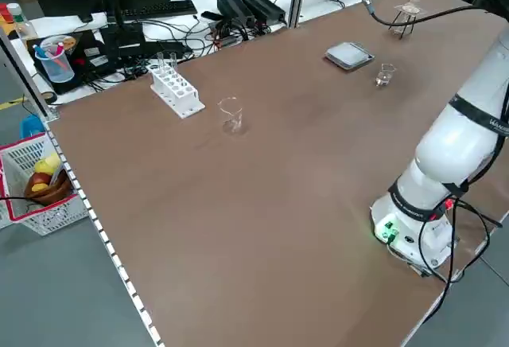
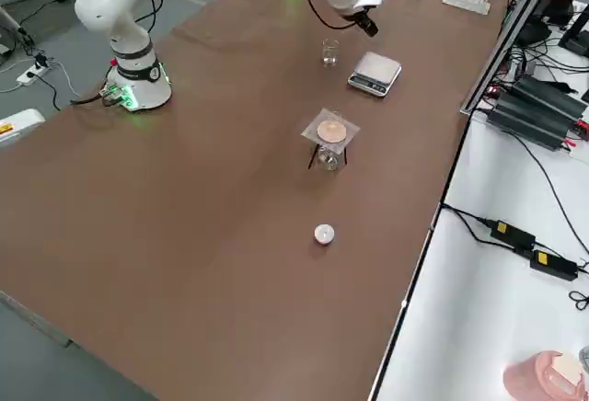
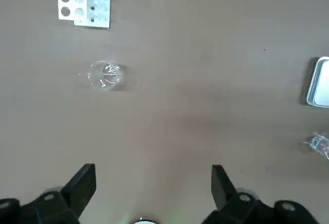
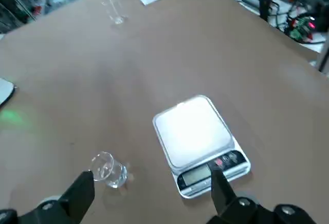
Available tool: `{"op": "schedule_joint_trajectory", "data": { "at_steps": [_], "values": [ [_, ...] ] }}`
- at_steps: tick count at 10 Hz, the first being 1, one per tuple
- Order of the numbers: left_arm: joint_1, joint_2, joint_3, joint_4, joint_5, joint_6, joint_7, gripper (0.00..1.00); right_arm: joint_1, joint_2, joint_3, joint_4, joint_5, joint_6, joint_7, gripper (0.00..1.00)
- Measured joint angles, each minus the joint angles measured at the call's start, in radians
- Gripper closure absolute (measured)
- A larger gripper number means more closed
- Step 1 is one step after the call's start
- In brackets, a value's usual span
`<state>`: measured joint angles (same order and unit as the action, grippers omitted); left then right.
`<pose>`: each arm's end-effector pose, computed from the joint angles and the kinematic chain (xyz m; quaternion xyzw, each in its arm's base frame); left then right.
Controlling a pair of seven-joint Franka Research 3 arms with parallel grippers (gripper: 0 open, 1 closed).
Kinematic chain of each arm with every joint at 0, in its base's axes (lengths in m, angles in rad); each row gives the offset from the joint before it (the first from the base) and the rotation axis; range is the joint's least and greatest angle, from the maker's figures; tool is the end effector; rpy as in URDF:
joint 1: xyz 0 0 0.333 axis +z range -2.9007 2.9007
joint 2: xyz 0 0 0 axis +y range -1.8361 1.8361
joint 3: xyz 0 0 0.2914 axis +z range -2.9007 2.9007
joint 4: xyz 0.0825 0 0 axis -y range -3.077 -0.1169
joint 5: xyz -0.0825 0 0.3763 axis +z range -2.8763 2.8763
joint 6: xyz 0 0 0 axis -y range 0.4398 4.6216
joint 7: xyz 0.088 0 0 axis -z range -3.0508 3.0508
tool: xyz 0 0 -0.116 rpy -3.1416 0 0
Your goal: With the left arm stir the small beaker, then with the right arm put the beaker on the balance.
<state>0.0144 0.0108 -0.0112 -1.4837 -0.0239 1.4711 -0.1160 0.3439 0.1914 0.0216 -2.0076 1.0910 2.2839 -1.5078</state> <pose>0.5398 -0.0012 0.6164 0.9981 0.0585 -0.0124 0.0113 0.5476 0.2379 0.3541 -0.7655 -0.4961 -0.2507 0.3241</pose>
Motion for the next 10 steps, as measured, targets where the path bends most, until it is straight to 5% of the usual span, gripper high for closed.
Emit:
{"op": "schedule_joint_trajectory", "data": {
  "at_steps": [5, 10],
  "values": [
    [0.001, 0.0, 0.001, 0.007, 0.01, 0.023, 0.0, 0.01, 0.001, -0.001, 0.002, -0.207, 0.344, 0.002, -0.53, 0.0],
    [0.008, 0.0, 0.007, 0.009, 0.011, 0.035, 0.0, 0.0, 0.052, 0.048, 0.006, -0.284, 0.692, -0.033, -0.952, 0.0]
  ]
}}
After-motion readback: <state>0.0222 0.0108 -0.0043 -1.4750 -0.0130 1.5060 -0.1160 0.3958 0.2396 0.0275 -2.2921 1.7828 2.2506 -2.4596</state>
